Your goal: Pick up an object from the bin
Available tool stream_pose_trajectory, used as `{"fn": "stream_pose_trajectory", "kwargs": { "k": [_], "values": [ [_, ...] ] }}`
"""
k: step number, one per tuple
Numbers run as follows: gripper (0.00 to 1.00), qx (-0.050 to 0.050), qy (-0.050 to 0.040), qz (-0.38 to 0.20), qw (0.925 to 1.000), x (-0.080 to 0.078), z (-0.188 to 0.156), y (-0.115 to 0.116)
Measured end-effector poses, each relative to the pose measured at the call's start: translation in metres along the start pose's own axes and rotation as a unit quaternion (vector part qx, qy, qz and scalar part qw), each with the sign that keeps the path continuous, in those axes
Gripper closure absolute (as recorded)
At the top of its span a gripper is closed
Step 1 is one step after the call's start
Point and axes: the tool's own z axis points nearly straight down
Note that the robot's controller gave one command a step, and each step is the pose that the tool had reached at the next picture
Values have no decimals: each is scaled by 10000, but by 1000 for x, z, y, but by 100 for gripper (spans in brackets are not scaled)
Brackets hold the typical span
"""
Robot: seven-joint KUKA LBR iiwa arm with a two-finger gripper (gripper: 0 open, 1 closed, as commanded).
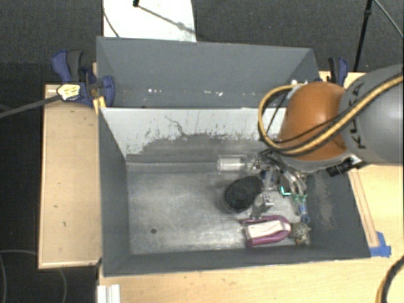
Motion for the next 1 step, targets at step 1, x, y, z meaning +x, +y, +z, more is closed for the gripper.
{"fn": "stream_pose_trajectory", "kwargs": {
  "k": [1],
  "values": [
    [0,8,-78,-832,9965,2,56,10]
  ]
}}
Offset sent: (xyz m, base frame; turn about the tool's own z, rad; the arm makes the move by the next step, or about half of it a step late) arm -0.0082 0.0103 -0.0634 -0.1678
